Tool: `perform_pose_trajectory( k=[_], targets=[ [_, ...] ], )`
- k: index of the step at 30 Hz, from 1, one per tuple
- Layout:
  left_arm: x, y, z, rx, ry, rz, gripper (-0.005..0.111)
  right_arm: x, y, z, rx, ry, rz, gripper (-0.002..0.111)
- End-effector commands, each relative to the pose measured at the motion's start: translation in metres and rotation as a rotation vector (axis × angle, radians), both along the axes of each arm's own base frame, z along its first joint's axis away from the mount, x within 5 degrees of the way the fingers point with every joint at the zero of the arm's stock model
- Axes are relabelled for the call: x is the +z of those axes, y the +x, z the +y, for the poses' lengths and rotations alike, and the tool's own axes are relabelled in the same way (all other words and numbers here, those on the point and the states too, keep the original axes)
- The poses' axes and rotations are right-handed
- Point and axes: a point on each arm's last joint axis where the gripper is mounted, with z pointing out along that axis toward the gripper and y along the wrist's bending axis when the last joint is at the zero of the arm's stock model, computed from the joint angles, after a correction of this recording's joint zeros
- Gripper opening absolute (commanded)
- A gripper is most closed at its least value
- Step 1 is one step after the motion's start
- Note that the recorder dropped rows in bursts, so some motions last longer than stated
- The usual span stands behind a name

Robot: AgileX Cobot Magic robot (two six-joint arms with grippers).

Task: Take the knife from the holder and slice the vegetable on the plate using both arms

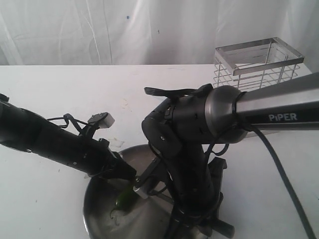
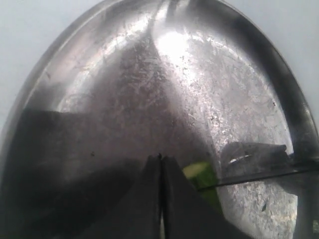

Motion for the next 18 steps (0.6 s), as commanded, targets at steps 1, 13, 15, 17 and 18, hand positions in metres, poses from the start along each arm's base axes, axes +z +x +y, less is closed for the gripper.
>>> perform_pose_trajectory(
  k=[1, 13, 15, 17, 18],
  targets=[
    [-0.009, -0.012, 0.002, -0.006, 0.044, 0.043, 0.000, 0.003, 0.000, 0.000, 0.024, -0.001, -0.009, 0.000],
    [0.035, -0.029, 0.003, -0.085, 0.164, -0.014, 0.000, 0.003, 0.000, 0.000, 0.029, 0.000, -0.007, 0.000],
    [0.039, -0.033, 0.004, -0.109, 0.174, -0.002, 0.003, 0.003, 0.000, 0.000, 0.029, 0.000, -0.007, 0.000],
    [0.041, -0.037, 0.005, -0.125, 0.185, 0.035, 0.009, 0.003, 0.000, 0.000, 0.029, 0.000, -0.007, 0.000],
    [0.041, -0.039, 0.004, -0.140, 0.185, 0.059, 0.014, 0.003, 0.000, 0.000, 0.029, 0.000, -0.007, 0.000]
  ],
)
